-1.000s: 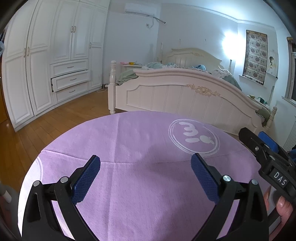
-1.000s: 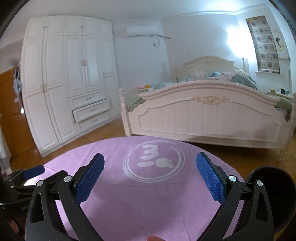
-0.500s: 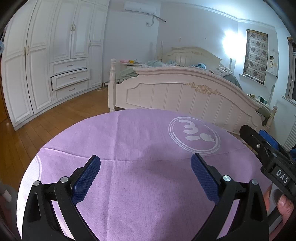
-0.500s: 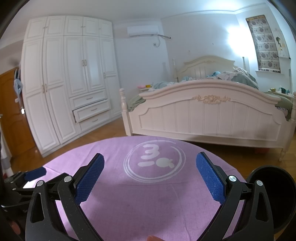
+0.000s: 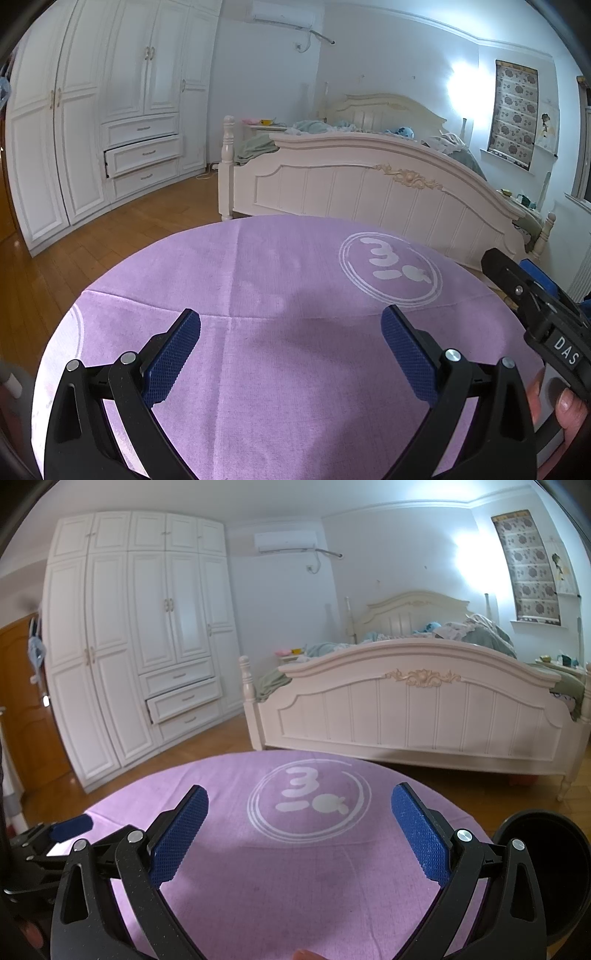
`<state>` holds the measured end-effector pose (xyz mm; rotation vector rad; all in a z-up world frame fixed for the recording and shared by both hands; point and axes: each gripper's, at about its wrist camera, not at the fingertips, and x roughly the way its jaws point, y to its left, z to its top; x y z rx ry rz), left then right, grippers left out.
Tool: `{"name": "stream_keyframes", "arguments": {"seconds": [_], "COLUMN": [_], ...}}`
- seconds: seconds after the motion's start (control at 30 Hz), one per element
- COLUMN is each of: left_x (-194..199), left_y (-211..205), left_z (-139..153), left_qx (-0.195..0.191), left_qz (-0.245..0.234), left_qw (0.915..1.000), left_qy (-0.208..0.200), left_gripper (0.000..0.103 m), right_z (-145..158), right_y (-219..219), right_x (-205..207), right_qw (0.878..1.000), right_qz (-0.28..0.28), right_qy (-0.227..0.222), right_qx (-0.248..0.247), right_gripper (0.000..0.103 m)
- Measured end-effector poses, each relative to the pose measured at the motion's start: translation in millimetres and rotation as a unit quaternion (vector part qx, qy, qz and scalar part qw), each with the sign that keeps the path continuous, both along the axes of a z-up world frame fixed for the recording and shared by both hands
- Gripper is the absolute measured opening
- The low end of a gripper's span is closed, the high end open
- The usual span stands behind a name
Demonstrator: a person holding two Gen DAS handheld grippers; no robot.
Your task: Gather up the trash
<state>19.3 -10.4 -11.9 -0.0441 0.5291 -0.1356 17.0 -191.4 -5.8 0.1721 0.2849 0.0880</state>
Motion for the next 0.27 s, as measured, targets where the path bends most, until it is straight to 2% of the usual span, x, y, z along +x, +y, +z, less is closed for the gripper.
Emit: {"name": "stream_keyframes", "arguments": {"seconds": [0.27], "left_x": [-2.7], "left_y": [-4.6], "left_z": [-0.8], "left_qx": [0.000], "left_qz": [-0.001], "left_qw": [1.0000], "left_qy": [0.005], "left_gripper": [0.097], "right_z": [0.3], "right_y": [0.4], "right_x": [-0.1], "right_qw": [1.000], "right_qz": [-0.001], "right_qy": [0.000], "right_qx": [0.000], "right_gripper": [0.098]}}
